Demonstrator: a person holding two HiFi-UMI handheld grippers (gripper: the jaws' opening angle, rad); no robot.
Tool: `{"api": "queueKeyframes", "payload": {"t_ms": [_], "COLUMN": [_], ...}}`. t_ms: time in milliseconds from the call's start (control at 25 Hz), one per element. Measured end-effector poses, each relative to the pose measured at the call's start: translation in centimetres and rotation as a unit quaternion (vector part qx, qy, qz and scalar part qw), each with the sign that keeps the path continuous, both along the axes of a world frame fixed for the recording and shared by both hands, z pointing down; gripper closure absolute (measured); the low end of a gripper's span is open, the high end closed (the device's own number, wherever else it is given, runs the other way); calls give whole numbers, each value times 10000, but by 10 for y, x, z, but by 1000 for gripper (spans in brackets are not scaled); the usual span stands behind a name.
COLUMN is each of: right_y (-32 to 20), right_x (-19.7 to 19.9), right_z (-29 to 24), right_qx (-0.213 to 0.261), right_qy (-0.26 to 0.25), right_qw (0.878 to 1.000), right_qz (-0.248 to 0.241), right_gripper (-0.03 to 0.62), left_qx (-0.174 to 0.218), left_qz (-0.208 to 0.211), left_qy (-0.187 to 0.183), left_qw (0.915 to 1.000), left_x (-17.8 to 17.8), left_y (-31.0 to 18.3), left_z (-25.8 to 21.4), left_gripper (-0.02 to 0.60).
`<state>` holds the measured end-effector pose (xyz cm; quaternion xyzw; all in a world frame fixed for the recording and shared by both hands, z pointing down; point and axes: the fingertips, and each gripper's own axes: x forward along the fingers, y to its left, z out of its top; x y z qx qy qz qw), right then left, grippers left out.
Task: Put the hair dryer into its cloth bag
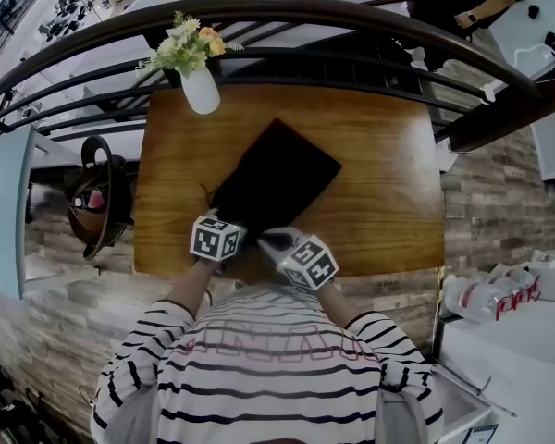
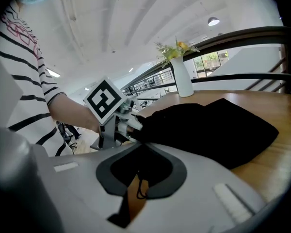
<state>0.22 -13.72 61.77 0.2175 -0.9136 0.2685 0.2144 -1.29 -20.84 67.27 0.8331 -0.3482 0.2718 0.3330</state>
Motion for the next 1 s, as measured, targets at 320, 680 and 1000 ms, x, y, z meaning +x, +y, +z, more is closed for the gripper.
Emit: {"api": "queueKeyframes", "payload": {"t_ms": [320, 680, 1000], "right_y": [8, 21, 43], "right_x": [-2, -10, -19], "right_z": [6, 14, 14], "right_qx": [150, 338, 317], "right_qy": [420, 1007, 1219], "right_qw": [9979, 9907, 9849], "right_qz": [479, 849, 1190], "right_gripper": [583, 560, 502], "left_qx": [230, 464, 646], "left_qz": [-268, -288, -399], "left_qy": [155, 155, 245], "left_qw": [9993, 9984, 9968], "left_x": [-27, -57, -83], "left_y": [24, 52, 75], "left_z": [-17, -30, -41], "left_gripper": [238, 239, 239]}}
